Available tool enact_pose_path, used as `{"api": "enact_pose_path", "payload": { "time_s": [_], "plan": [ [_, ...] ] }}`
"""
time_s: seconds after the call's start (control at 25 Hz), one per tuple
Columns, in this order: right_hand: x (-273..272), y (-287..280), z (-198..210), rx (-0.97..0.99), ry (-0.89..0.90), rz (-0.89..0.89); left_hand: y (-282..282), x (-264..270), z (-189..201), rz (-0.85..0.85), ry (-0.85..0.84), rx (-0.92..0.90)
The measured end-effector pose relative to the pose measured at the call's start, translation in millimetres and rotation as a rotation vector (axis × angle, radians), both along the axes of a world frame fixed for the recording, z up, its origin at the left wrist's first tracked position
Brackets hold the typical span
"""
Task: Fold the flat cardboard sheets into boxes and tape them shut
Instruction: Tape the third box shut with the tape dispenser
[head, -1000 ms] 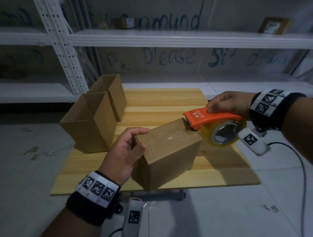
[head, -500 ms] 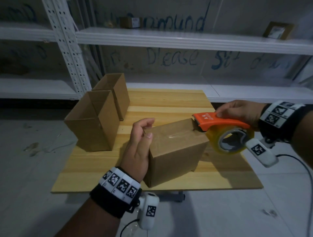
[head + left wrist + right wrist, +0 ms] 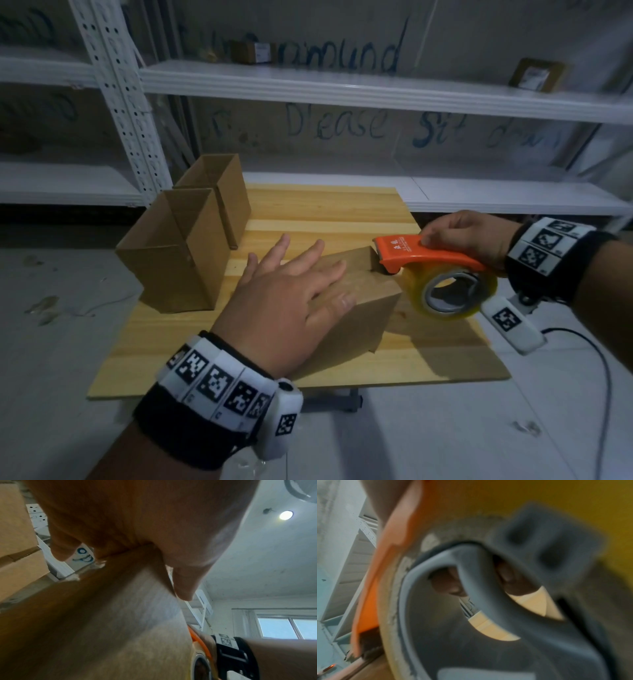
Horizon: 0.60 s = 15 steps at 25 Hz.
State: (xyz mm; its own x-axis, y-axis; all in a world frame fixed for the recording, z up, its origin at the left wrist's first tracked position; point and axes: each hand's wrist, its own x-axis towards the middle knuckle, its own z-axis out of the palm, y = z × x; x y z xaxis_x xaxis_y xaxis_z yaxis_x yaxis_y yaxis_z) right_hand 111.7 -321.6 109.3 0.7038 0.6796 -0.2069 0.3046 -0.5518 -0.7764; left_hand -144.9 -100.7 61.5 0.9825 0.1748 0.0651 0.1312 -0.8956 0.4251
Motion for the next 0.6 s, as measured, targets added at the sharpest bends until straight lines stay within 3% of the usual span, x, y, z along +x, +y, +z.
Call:
{"api": "enact_pose_path", "payload": {
  "time_s": [0.32, 0.6],
  "plan": [
    [-3, -5, 20, -0.07, 0.029, 0.103, 18, 5, -9, -0.027, -0.034, -0.044],
    [13, -28, 31, -0.197, -0.077, 0.074, 21, 5, -12, -0.04, -0.056, -0.098]
  ]
}}
